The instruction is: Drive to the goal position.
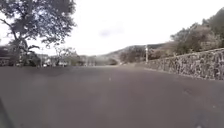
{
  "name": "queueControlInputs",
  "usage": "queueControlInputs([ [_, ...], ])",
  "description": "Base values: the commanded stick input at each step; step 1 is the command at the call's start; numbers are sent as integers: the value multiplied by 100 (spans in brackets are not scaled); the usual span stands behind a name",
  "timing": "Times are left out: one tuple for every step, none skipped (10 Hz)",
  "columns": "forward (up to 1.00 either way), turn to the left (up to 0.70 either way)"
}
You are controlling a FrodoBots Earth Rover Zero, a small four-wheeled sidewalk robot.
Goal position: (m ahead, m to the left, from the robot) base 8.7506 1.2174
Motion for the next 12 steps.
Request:
queueControlInputs([
  [100, 0],
  [100, 0],
  [100, 0],
  [100, 0],
  [100, 0],
  [100, 0],
  [100, 0],
  [100, 0],
  [100, 0],
  [100, 0],
  [100, 0],
  [100, 0],
])
